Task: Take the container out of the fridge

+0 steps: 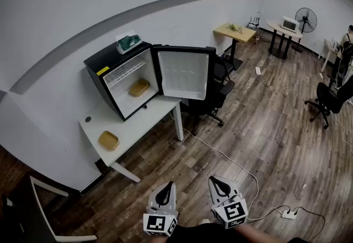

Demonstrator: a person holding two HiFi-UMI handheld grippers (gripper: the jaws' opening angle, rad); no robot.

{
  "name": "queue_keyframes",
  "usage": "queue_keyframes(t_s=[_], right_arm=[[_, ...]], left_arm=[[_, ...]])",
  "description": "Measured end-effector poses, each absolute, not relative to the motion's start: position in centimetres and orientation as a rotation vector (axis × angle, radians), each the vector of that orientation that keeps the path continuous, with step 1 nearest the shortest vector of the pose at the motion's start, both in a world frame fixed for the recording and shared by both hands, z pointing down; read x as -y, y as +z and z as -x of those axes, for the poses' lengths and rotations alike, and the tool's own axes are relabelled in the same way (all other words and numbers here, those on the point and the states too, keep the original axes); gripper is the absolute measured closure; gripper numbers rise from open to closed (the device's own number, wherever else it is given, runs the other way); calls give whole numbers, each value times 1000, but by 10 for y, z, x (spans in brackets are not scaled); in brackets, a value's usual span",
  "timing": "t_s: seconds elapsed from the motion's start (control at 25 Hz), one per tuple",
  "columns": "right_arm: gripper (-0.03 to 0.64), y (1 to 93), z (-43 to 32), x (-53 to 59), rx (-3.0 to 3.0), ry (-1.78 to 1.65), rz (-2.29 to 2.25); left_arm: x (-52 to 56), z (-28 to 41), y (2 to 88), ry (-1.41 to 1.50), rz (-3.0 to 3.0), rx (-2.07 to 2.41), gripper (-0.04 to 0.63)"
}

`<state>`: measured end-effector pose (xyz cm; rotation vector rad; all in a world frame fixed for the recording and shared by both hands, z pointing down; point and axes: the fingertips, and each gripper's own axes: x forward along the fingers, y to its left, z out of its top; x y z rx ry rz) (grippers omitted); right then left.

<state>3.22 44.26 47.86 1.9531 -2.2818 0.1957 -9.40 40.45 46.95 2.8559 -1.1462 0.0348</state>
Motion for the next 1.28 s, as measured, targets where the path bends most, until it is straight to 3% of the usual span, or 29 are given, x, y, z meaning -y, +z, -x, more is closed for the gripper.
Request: queue_keyframes(t_s=[0.68, 1.28], right_arm=[[618, 510, -45, -444, 2314, 254, -1887], [618, 512, -50, -315, 2242, 256, -1948]], left_arm=[[-404, 86, 492, 82, -2810, 1225, 578], [-275, 72, 493, 79, -2842, 1135, 579]])
